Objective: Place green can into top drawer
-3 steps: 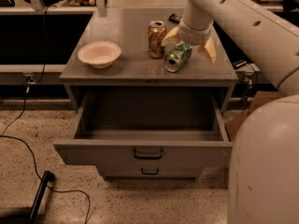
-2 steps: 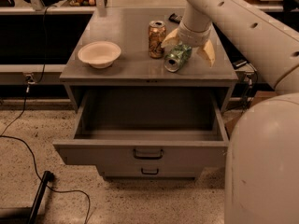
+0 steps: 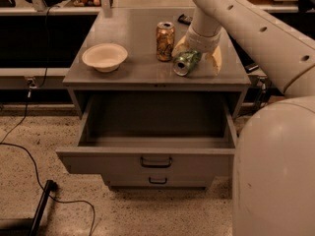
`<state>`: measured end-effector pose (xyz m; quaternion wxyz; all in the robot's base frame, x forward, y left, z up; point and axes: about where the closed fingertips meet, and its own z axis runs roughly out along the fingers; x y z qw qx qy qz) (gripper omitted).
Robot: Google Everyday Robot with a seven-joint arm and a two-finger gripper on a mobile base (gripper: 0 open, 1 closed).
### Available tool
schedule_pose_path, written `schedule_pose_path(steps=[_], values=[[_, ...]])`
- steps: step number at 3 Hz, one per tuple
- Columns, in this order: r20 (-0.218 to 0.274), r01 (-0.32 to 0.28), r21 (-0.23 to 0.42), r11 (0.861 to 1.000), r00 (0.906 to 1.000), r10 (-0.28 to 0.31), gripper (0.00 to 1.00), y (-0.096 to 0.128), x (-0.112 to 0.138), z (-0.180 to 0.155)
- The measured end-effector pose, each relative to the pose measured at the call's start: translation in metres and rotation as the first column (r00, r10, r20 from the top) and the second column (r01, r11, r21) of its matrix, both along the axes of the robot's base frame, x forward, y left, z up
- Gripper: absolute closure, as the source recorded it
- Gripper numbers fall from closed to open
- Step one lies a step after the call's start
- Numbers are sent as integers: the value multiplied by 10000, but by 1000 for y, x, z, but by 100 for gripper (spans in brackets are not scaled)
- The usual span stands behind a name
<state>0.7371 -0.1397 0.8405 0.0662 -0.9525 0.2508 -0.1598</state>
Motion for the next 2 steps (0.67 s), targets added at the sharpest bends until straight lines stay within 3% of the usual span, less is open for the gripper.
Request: schedule_pose_path(steps=[2], values=[[-71, -33, 62, 10000, 10000, 33, 53, 2, 1, -4]])
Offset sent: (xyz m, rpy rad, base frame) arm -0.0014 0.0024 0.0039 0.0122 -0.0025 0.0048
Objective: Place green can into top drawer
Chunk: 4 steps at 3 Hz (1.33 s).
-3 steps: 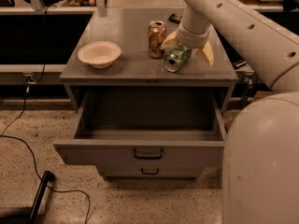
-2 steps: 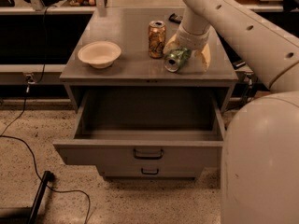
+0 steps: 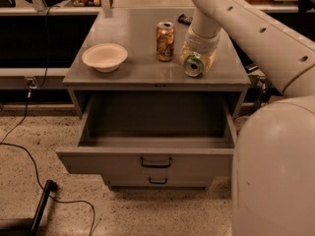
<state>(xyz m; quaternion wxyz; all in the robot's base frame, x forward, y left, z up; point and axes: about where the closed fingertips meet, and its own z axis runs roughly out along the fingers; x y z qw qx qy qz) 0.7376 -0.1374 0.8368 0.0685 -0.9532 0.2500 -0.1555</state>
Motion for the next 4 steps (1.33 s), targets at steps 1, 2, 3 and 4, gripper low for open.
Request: schedule_pose_path(steps=[1, 2, 3, 4], values=[[35, -77, 300, 9995, 10000, 76, 76, 2, -1, 2], [132, -155, 950, 9954, 9998, 143, 86, 4, -3, 9], [428, -179, 2433, 9698, 9991, 77, 100, 3, -27, 43], [469, 448, 3997, 9155, 9965, -692, 100, -5, -74, 86]])
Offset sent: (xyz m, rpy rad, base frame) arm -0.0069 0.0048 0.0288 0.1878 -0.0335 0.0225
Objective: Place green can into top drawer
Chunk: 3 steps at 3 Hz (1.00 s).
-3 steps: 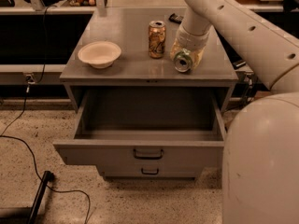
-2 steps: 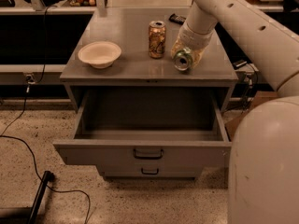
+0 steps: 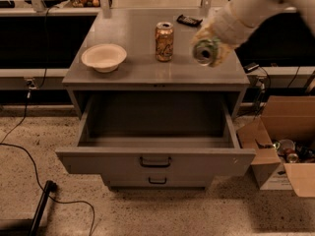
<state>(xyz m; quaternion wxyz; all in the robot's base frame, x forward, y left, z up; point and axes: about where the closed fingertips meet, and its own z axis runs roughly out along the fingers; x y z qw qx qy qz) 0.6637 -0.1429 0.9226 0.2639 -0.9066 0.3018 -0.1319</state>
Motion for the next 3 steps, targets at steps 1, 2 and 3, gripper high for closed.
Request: schedule_pose_path(steps=[1, 2, 3], values=[[-49, 1350, 694, 9884, 9908, -1349, 100, 7, -52, 30], [-583, 1901, 600, 9799, 9807, -1867, 100, 13, -69, 17], [-596, 1901, 601, 9799, 9806, -1866, 100, 13, -69, 16]])
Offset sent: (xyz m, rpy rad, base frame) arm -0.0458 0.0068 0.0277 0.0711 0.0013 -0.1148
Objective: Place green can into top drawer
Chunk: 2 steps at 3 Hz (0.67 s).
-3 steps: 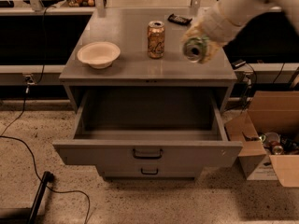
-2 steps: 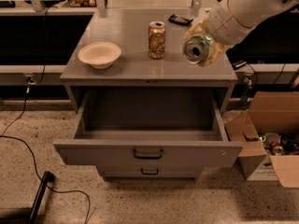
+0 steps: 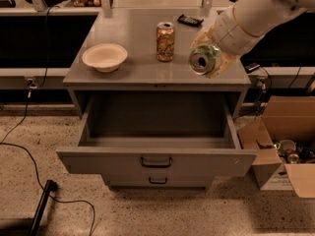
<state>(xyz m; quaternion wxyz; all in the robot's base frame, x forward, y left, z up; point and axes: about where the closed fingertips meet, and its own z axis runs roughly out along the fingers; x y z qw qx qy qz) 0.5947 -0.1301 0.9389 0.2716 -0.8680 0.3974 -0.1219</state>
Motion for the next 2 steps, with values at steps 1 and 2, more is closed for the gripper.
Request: schedule_pose_path(steps=[1, 2], values=[[-782, 790, 1044, 9914, 9944, -710, 100, 4, -6, -5], [-2619, 2387, 2647, 9343, 9503, -1686, 100, 9, -22, -10]])
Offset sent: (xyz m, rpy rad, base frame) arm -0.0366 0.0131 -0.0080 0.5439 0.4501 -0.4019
